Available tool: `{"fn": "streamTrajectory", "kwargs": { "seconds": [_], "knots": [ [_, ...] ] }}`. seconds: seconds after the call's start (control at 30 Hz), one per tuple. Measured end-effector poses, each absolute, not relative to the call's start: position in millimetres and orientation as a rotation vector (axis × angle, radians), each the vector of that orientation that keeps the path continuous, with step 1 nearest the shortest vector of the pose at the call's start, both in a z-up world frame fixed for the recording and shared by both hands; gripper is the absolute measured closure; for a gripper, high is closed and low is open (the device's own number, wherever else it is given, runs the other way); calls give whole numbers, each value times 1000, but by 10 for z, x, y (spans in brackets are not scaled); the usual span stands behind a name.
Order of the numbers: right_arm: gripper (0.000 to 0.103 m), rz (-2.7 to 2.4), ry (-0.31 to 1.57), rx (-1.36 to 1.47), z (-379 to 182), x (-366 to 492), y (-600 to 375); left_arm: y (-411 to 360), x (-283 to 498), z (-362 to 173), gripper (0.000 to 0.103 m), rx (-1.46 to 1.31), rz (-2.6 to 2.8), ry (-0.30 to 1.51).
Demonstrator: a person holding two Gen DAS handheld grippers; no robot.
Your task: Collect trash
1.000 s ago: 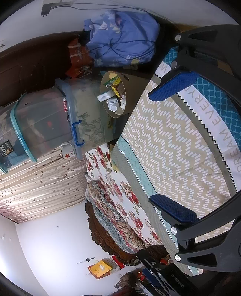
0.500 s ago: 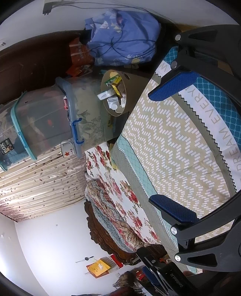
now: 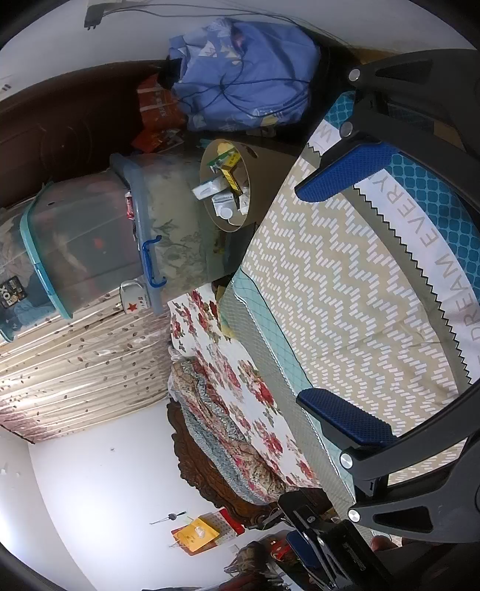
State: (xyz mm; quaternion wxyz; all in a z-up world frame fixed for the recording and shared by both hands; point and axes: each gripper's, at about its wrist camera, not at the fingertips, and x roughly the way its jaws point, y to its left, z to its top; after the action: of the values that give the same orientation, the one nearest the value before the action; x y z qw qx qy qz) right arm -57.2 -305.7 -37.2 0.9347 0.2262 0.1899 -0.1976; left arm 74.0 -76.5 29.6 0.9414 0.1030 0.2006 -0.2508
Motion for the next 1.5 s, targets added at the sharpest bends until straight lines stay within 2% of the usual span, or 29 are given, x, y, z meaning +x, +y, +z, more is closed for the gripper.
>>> {"fn": "streamTrajectory", "kwargs": {
  "seconds": [0.2,0.37,0.63,1.5],
  "knots": [
    [3,-404,386,459,-369,-568,-3054,-817,755,275,9,207,-516,442],
    [3,-400,383,450,-358,-567,-3047,-741,684,355,9,153,-488,378],
    [3,-399,383,449,-349,-568,-3041,-677,806,353,9,106,-487,435],
    [3,-391,391,445,-339,-549,-3039,-646,803,364,9,125,-447,441]
  ]
}}
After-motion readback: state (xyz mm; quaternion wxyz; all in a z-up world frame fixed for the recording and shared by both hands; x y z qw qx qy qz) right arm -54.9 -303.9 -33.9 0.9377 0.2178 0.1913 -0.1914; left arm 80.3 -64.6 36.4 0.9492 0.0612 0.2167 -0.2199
